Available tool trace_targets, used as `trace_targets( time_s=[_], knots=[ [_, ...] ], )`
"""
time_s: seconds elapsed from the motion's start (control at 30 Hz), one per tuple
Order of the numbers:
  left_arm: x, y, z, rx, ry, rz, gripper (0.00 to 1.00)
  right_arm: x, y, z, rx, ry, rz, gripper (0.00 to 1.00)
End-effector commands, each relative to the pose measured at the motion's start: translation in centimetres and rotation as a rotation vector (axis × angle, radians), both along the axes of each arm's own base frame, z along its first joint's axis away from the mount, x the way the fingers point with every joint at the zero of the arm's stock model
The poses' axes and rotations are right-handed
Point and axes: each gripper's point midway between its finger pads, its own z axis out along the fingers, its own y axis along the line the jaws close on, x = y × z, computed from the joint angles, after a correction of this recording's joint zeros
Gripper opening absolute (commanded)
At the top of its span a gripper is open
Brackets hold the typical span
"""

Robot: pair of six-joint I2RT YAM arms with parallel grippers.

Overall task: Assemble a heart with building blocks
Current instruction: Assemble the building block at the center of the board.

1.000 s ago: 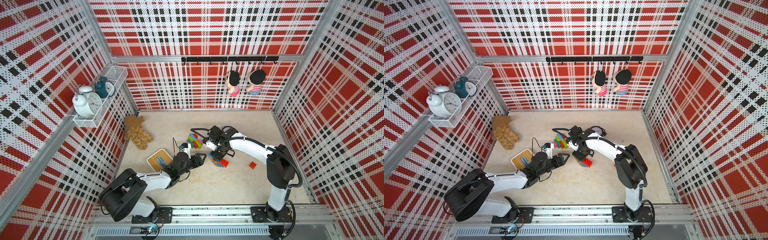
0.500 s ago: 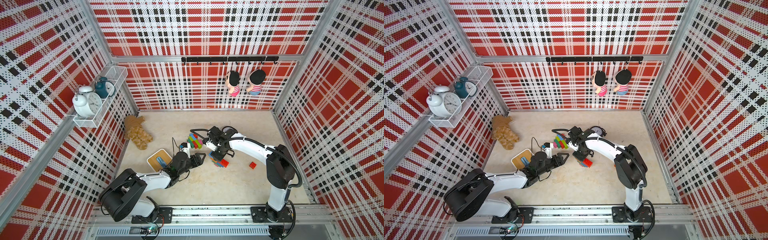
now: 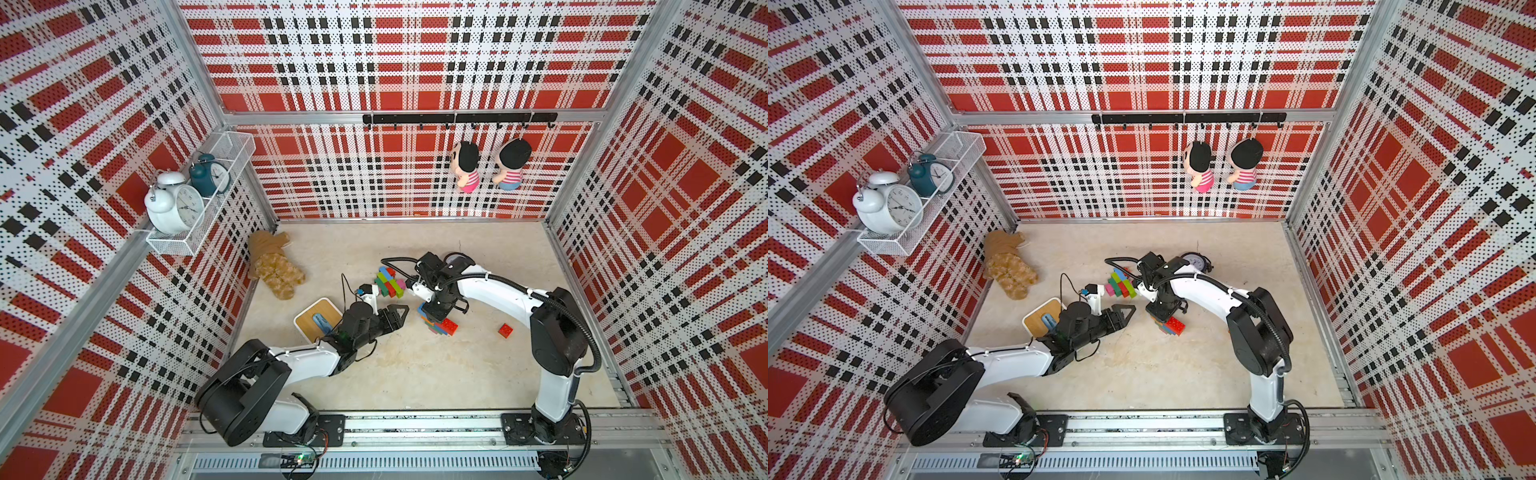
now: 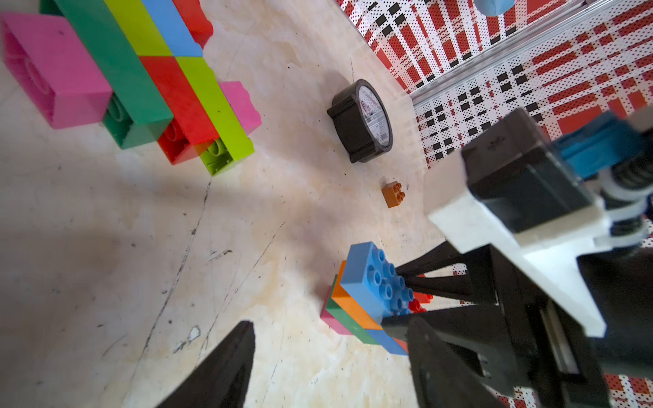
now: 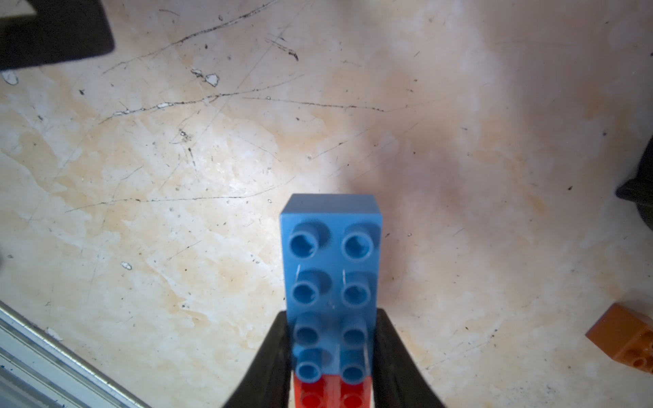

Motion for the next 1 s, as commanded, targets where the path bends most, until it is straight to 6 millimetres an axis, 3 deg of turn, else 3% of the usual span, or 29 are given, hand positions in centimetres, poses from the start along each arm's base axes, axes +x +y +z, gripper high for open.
trace_targets(
  time_s=[0.0, 0.13, 0.27, 0.37, 0.47, 0.6, 0.7, 0.8, 0.97],
  knots=[
    [0.9, 0.4, 2.2, 0.01, -0.063, 0.016, 0.72, -0.8, -0.9, -1.3, -0.03, 0.05, -0.022, 0.28],
    [1.5, 1.9, 3.7, 0.035, -0.104, 0.062, 0.77, 1.3, 1.6, 3.5, 0.152, -0.072, -0.037, 0.55],
    [2.4, 3.0, 4.9, 0.091, -0.134, 0.092, 0.81, 2.3, 2.5, 7.7, 0.314, -0.183, -0.059, 0.59],
    [3.2, 2.7, 5.5, 0.157, -0.158, 0.078, 0.82, 3.5, 0.0, 9.5, 0.359, -0.271, -0.177, 0.55],
    [3.9, 0.7, 5.7, 0.219, -0.178, 0.024, 0.82, 4.7, -5.8, 9.2, 0.306, -0.318, -0.4, 0.49],
    [4.7, -3.6, 6.2, 0.268, -0.216, -0.078, 0.82, 4.6, -14.2, 7.4, 0.258, -0.297, -0.7, 0.46],
    [5.1, -6.9, 6.2, 0.277, -0.237, -0.16, 0.81, 4.6, -18.0, 5.5, 0.25, -0.247, -0.803, 0.46],
    [5.4, -10.4, 6.3, 0.279, -0.268, -0.246, 0.81, 5.6, -19.9, 3.7, 0.155, -0.233, -0.805, 0.45],
    [5.5, -15.0, 5.3, 0.3, -0.295, -0.345, 0.8, 8.9, -18.9, 0.8, 0.155, -0.174, -0.682, 0.49]
  ],
)
